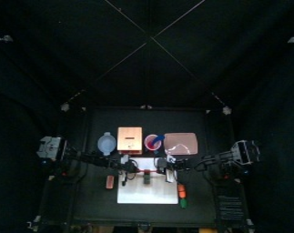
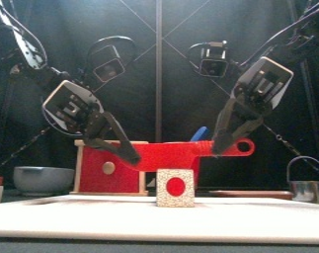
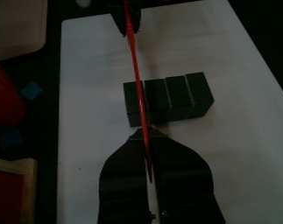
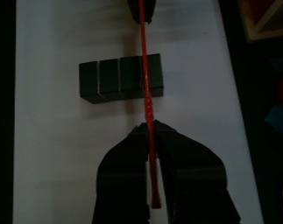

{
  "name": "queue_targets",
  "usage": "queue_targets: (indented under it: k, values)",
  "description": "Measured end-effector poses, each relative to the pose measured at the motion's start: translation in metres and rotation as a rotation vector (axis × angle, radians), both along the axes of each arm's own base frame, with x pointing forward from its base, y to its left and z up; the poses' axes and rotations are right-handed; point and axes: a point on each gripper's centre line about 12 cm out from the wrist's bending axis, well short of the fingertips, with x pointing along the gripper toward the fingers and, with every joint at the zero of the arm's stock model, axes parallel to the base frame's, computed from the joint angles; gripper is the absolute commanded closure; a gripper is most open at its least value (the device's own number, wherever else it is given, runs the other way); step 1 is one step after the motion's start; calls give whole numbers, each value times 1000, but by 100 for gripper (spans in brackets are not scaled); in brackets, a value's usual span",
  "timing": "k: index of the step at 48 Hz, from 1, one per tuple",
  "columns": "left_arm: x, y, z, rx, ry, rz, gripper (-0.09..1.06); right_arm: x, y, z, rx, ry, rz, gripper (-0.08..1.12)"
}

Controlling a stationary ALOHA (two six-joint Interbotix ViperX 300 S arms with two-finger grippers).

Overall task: Cut the sushi into 4 pieces with the knife
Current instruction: Cut the sushi into 4 pieces

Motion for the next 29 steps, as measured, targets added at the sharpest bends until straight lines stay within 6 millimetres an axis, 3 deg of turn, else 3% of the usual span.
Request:
queue_targets:
  k: [29]
  values:
    - [3,1,-11,-1,31,5,74,0,-2,-9,8,28,-14,91]
